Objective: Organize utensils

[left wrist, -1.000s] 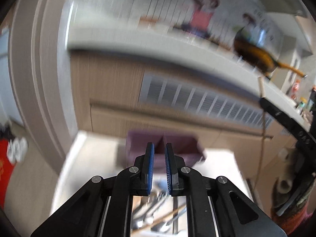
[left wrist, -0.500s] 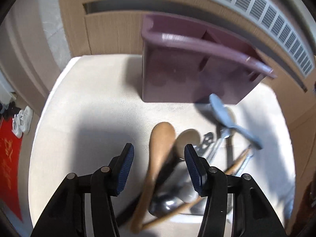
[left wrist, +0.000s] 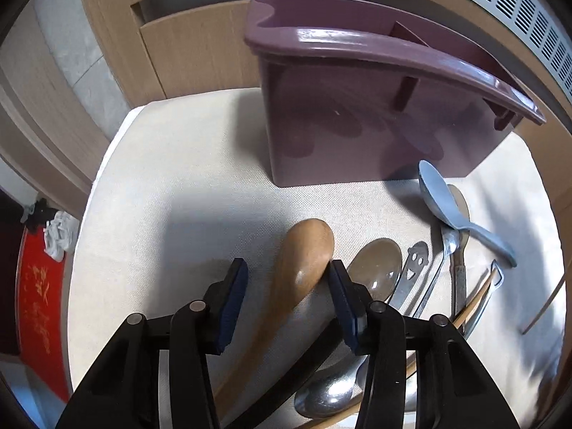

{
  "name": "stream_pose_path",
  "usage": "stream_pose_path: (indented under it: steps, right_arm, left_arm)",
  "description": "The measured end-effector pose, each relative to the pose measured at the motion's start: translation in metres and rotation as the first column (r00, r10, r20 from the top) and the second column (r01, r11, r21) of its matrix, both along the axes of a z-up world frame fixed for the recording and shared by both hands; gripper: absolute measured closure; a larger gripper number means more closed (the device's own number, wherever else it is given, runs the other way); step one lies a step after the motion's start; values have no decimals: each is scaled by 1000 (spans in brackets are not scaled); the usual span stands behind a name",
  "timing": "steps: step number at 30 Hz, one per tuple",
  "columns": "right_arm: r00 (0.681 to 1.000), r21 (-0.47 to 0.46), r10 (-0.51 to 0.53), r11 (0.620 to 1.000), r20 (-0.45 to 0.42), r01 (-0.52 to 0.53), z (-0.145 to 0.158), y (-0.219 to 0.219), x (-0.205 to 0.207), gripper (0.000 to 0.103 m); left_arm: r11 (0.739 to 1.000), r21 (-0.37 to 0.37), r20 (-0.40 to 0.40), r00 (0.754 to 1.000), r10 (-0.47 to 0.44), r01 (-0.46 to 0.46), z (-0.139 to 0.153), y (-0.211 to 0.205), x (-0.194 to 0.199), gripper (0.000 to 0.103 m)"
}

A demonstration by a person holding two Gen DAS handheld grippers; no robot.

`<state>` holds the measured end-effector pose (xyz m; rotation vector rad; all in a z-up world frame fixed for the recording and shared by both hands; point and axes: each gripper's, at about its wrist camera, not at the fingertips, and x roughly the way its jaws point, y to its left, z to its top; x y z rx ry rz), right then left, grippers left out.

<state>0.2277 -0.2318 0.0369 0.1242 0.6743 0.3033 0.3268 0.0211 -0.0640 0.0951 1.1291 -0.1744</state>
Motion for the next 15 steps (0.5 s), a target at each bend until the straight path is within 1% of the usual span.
stream_pose_path:
  steps: [1,2,3,5,9,13,15]
  right_arm:
    - [1000,0,1,1000,-1,-1,1,1,1,98]
    - [1000,2,3,1000,-2,-3,1,2,1,98]
    - [1000,1,4,1000,-1,-4,1,4,0,98]
    - [1000,-6,9,1000,6,-9,4,6,-2,98]
    - [999,13,38,999,9,-38,8,7,-7,98]
    - [999,11,38,999,25,-39,14,8,-12,98]
    - [999,17,36,999,32,-36,18,7,-14,98]
  left_arm:
    - [1000,-9,0,1000,-2,2,1,0,0,60]
    - [1000,-22,6,1000,-5,5,1,1,0,71]
    - [999,-33,15,1000,-2,2,3,-1,-6,72]
    - [996,-85,32,999,7,-4,8,3,-12,74]
    - [985,-171,123,992,39,-17,31,12,-39,74]
    - [977,-215,210,977,45,1,57,15,-65,75]
    - [973,-231,235,971,41,14,67,16,-69,75]
